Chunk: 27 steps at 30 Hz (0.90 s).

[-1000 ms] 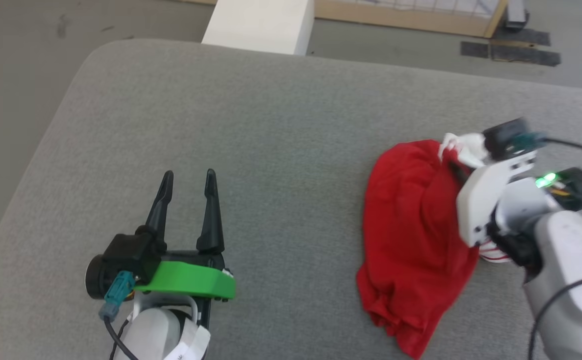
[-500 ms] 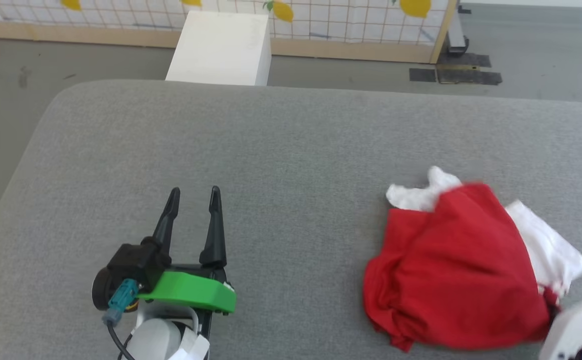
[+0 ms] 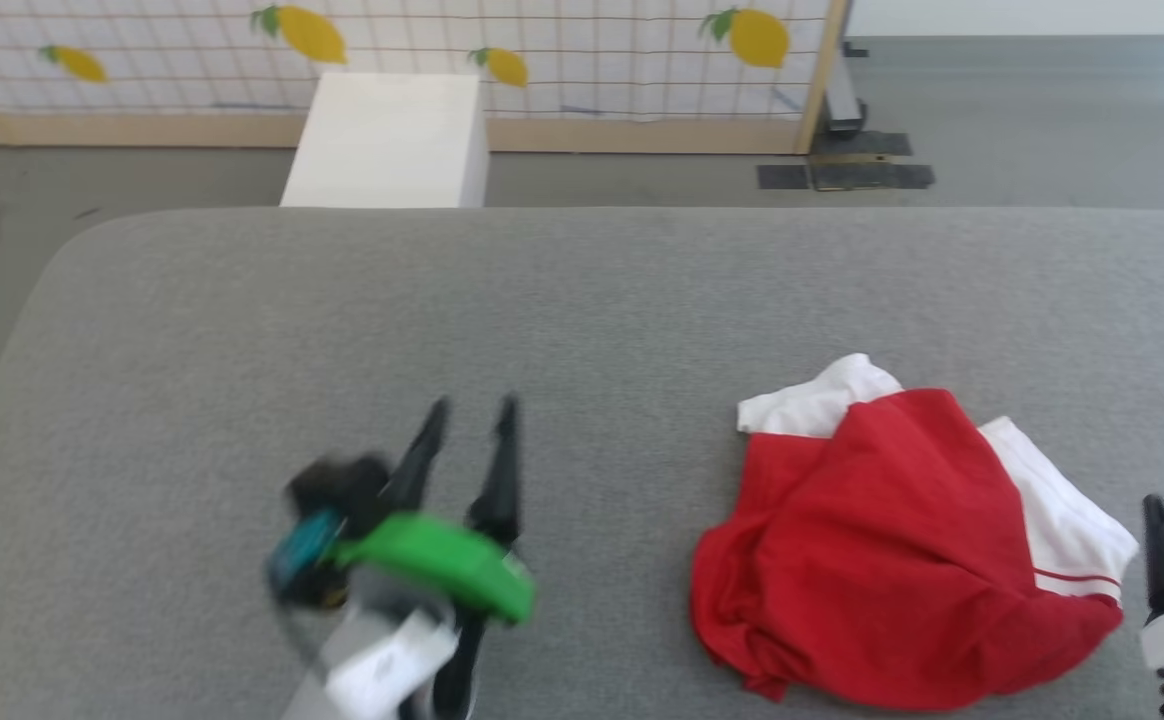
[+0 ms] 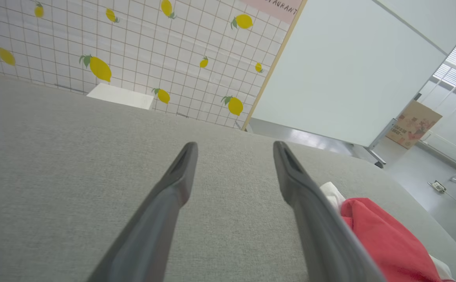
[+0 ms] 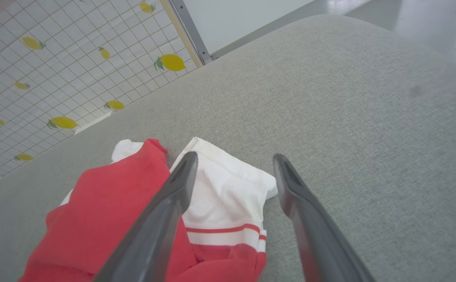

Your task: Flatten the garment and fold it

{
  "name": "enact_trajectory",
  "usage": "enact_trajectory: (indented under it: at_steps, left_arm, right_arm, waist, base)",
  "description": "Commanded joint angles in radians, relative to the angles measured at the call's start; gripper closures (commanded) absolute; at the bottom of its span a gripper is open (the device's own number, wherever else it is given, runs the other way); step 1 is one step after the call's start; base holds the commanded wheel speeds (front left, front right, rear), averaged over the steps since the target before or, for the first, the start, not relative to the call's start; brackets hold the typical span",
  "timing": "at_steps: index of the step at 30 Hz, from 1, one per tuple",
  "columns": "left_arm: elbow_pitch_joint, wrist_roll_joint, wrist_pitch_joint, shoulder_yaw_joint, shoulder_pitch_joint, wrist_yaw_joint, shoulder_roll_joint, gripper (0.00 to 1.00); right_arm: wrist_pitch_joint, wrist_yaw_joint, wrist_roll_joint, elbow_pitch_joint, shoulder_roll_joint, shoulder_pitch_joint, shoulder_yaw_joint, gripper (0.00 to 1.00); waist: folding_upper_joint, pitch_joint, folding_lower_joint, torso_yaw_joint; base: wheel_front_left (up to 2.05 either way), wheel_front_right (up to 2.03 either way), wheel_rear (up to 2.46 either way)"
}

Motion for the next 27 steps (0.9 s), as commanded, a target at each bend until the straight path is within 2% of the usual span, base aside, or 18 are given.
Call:
enact_trajectory:
  at_steps: [1,5,10,12,19,23,26,27]
  left_arm:
    - [0.018,-0.039,0.045,-0.031,-0.071,-0.004,-0.003,0.0]
    - [0.108,-0.154,0.231,-0.145,-0.247,-0.004,-0.003,0.0]
    - [0.258,-0.253,0.507,-0.32,-0.476,0.037,-0.003,0.0]
    - [0.316,-0.259,0.588,-0.388,-0.548,0.055,-0.003,0.0]
    - [0.509,-0.239,0.722,-0.569,-0.664,0.079,-0.003,0.0]
    - [0.565,-0.262,0.78,-0.635,-0.656,0.079,-0.003,0.0]
    - [0.577,-0.281,0.786,-0.668,-0.657,0.076,-0.003,0.0]
    - [0.573,-0.289,0.777,-0.672,-0.659,0.073,-0.003,0.47]
  right_arm:
    - [-0.011,-0.001,-0.011,-0.006,-0.001,-0.023,-0.012,0.0]
    - [-0.004,-0.001,-0.038,-0.028,-0.001,-0.049,-0.025,0.0]
    - [0.0,-0.001,-0.039,-0.025,-0.001,-0.073,-0.019,0.0]
    - [-0.002,-0.001,-0.03,-0.014,-0.001,-0.082,-0.004,0.0]
    - [-0.043,-0.001,0.002,0.045,-0.001,-0.108,0.046,0.0]
    - [-0.071,-0.001,0.007,0.074,-0.001,-0.11,0.039,0.0]
    - [-0.083,-0.001,0.003,0.088,-0.001,-0.118,0.035,0.0]
    - [-0.085,-0.001,0.001,0.091,-0.001,-0.121,0.035,0.0]
  waist:
    - [0.0,-0.008,0.0,-0.042]
    - [0.0,0.014,0.0,-0.093]
    - [0.0,0.068,0.0,-0.155]
    - [0.0,0.094,0.0,-0.181]
    - [0.0,0.17,0.0,-0.244]
    - [0.0,0.198,0.0,-0.245]
    - [0.0,0.208,0.0,-0.237]
    - [0.0,0.209,0.0,-0.233]
  base:
    - [0.0,0.0,0.0]
    - [0.0,0.0,0.0]
    - [0.0,0.0,0.0]
    - [0.0,0.0,0.0]
    - [0.0,0.0,0.0]
    - [0.0,0.0,0.0]
    - [0.0,0.0,0.0]
    - [0.0,0.0,0.0]
